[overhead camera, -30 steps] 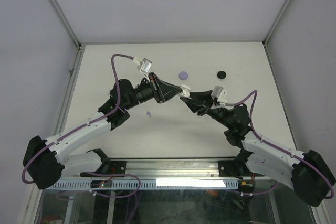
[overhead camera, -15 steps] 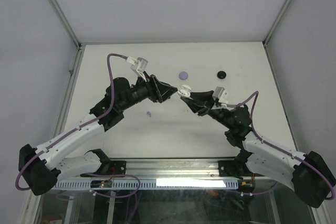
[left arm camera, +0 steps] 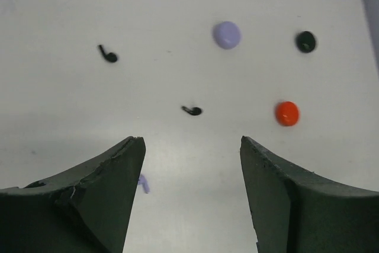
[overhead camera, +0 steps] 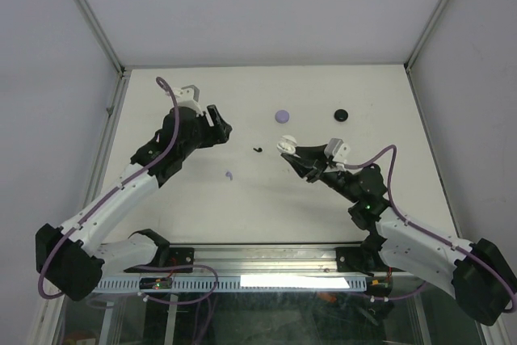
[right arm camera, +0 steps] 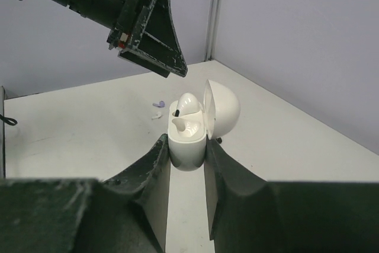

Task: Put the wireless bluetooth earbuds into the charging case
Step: Place the earbud in the charging case, then pick up the earbud from the center of the board.

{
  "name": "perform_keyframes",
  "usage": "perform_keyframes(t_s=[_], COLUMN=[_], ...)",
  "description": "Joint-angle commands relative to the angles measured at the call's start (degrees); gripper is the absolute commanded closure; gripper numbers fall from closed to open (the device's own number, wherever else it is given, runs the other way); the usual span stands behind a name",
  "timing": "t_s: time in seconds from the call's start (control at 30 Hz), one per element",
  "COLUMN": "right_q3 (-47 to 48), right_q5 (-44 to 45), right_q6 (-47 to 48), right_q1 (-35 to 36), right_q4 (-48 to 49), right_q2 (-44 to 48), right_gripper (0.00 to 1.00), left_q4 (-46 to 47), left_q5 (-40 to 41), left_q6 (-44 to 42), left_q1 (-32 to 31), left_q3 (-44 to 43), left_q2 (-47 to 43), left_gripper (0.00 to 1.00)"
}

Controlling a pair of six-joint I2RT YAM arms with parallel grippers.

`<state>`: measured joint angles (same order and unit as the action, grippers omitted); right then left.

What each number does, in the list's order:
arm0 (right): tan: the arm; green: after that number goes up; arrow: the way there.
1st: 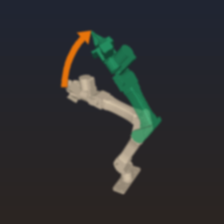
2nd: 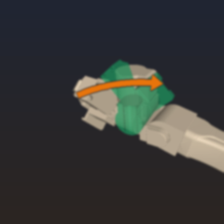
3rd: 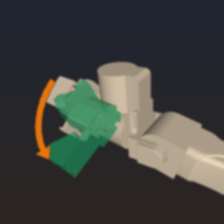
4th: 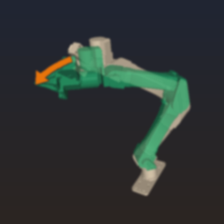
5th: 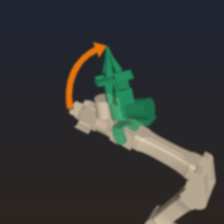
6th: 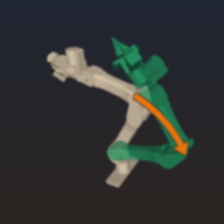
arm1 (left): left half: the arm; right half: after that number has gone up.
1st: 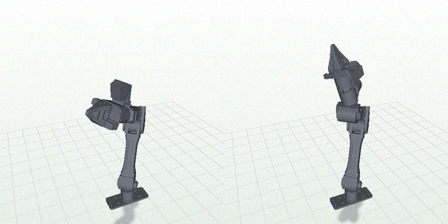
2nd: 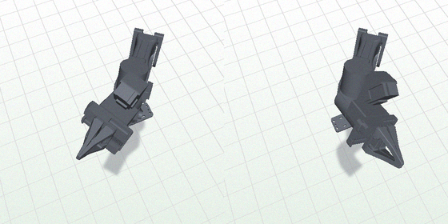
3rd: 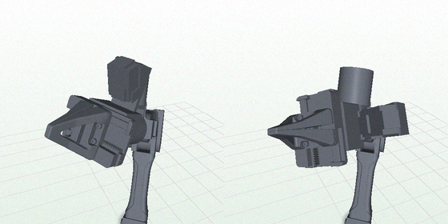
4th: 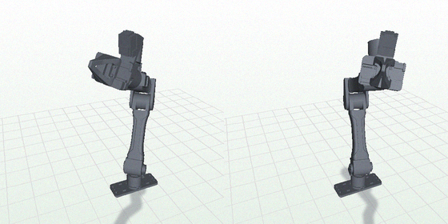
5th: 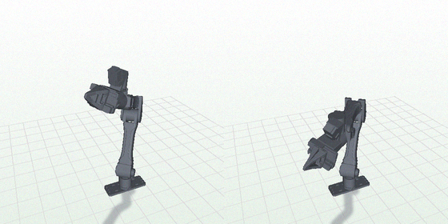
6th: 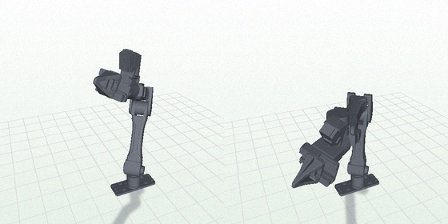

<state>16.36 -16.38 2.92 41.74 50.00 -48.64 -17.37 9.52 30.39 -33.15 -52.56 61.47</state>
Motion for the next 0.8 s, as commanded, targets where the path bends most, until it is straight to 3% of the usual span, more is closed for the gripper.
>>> perform_keyframes(t_s=[0.0,0.4,0.77], right_q3=[-0.3,-1.2,-1.6], right_q5=[1.9,2.3,2.9], right_q6=[2.5,4.9,5.0], right_q1=[0.1,0.1,0.1], right_q4=[0.1,-3.0,-3.9], right_q2=[2.1,3.9,4.2], right_gripper=[0.96,0.96,0.96], left_q4=[-6.0,-11.2,-13.8], left_q5=[5.2,4.8,6.9], left_q6=[-2.6,-9.3,-13.3], left_q1=[7.0,20.3,23.9], left_q3=[-0.2,-5.1,-14.3], left_q2=[3.3,21.8,35.9], left_gripper=[0.33,0.38,0.54])
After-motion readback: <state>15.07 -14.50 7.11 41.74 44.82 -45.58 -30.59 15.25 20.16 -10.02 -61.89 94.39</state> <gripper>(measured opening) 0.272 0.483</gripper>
